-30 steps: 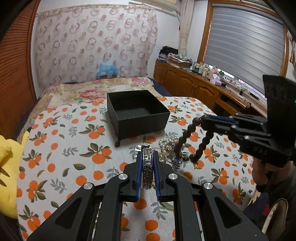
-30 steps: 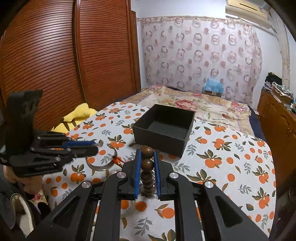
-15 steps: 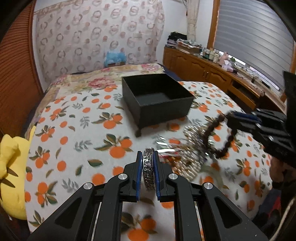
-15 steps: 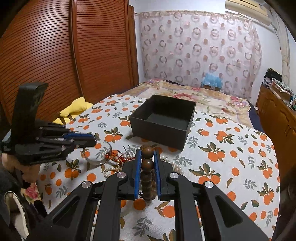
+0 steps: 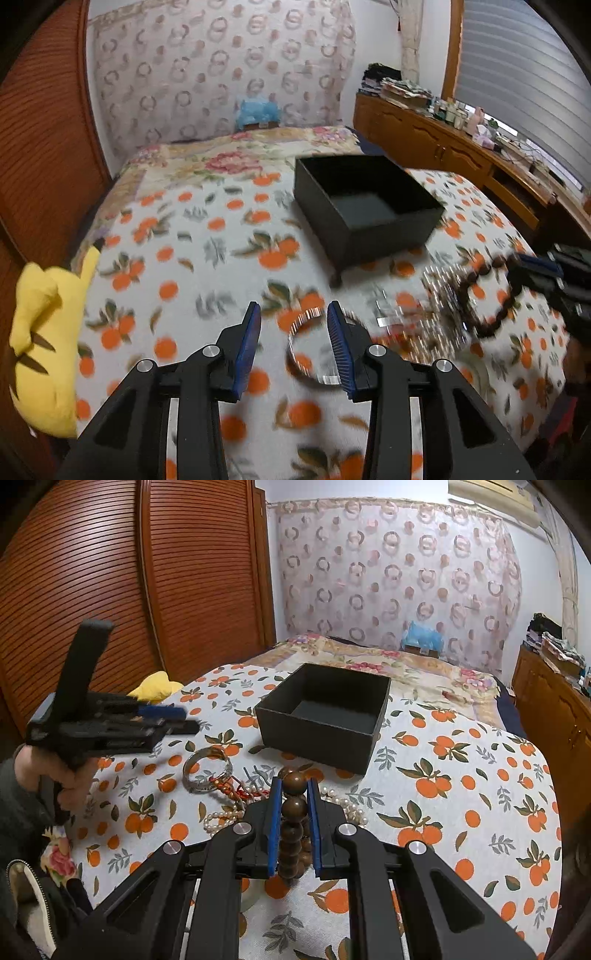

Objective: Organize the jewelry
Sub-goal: 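Lift and carry the silver cuff and bead bracelet over the black box with both tools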

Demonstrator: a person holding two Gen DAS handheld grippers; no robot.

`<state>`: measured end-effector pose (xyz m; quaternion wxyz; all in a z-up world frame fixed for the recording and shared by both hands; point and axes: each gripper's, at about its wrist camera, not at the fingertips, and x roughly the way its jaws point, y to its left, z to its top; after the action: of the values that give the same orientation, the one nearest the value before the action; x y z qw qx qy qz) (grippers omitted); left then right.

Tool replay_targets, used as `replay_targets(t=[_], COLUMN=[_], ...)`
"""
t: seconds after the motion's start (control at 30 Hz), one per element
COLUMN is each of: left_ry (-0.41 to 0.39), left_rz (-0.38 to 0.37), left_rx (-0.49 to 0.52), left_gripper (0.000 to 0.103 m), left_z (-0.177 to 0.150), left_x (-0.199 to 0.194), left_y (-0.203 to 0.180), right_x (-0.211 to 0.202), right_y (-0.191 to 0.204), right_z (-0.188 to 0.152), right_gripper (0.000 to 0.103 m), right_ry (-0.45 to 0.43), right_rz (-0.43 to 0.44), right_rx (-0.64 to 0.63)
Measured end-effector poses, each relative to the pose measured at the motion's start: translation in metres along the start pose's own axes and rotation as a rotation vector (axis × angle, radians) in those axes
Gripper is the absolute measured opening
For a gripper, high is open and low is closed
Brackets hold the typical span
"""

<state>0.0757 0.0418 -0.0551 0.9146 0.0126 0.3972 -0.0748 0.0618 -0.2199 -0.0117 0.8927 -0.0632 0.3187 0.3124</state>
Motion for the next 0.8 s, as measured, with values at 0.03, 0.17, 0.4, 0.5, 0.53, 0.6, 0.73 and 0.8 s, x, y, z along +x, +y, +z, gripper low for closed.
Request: replay_targets(t=[0.03,0.17,0.4,0.5,0.53,0.6,0.73,0.8], left_ry=[0.013,0.080,0.095,0.097,0.092,0.094,0.105,0.109], left_rz=[0.002,-0.006,0.006,0.017,0.029,0.037,0.037,0.029], left_rx=[-0.011,-0.054,-0.066,-0.022,0.000,0.060,0.146,0.163], left_gripper=[0.035,0.032,0.010,0.004,0.003,0.003,0.003,0.003], left_z=[-0.005,-0.024,-0.021,-0.019,-0.017,-0.015,-0.011,-0.011], left_x=[0.001,0.017,0.030,0.031,0.031,0.029,0.025,0.022], left_y=[0.000,-0.001,-0.004,-0.008,-0.009,-0.012,-0.013,-0.012], right_x=[0.000,0.002,0.002,0.002,0.002,0.002,0.002,0.001], right_y=[0.000,0.001,0.002,0.001,0.001,-0.001,-0.002,-0.002], right_z=[0.000,0.000,0.001,0.001,0.000,0.000,-0.001,-0.002], right_gripper=[0.015,0.015,0.015,0.015,0.015,0.015,0.015,0.015], right_ry=[0.000,0.001,0.002,0.003,0.003,0.003,0.003,0.003], right_rz=[0.000,0.002,0.002,0.001,-0.001,-0.003,-0.004,-0.003], right_rx=[0.001,0.001,-0.001,0.000,0.001,0.004,0.005,0.004])
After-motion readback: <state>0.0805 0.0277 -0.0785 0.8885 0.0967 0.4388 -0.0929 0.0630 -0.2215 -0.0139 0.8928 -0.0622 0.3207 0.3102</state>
